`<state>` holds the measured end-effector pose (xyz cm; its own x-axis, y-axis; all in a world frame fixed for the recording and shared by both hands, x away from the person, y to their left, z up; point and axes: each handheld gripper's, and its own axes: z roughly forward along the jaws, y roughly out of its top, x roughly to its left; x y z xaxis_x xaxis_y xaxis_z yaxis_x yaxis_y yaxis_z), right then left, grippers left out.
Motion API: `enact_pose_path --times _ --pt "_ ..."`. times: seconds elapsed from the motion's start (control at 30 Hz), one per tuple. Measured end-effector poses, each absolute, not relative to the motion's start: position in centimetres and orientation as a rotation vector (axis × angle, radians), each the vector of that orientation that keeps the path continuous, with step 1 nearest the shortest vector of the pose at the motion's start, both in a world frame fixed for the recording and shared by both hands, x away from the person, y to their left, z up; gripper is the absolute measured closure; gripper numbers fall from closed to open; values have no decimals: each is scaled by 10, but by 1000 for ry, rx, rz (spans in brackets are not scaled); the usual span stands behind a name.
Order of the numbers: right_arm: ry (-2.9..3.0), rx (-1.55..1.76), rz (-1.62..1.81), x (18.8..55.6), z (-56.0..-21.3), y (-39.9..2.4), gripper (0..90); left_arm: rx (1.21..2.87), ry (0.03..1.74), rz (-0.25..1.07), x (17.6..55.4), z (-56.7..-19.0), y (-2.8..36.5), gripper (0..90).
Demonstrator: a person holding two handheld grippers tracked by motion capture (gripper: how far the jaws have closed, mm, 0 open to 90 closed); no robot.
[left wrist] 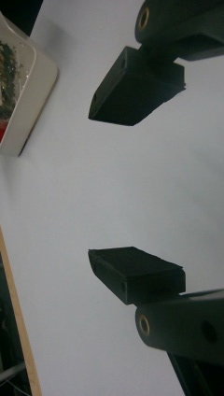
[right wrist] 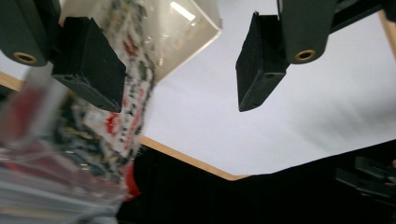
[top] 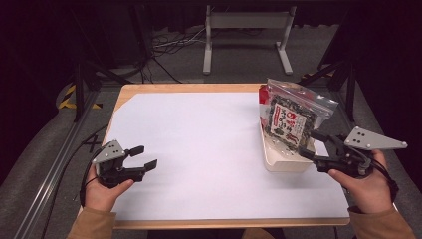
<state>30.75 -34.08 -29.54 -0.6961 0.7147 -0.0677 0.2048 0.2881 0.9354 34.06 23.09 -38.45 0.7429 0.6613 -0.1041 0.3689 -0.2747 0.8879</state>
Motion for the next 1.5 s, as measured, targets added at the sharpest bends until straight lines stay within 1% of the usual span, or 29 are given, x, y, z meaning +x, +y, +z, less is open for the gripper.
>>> enact_pose_path --times 0.17,0.6,0.97,1.17,1.27,1.5 --pt "2102 780 1450 307 -304 -330 326 1894 779 339 334 -384 232 284" --pt "2230 680 1498 319 -353 -283 320 1879 750 344 320 -387 234 285" --pt "2277 635 1564 327 -396 -266 334 1864 730 334 316 -394 238 290" --pt "2312 625 1526 330 -415 -259 338 1853 760 322 319 -402 242 297" --pt "2284 609 1495 329 -417 -256 322 1859 757 325 320 -404 242 297" --pt "2273 610 1497 329 -418 -256 318 1858 750 323 318 -403 241 297"
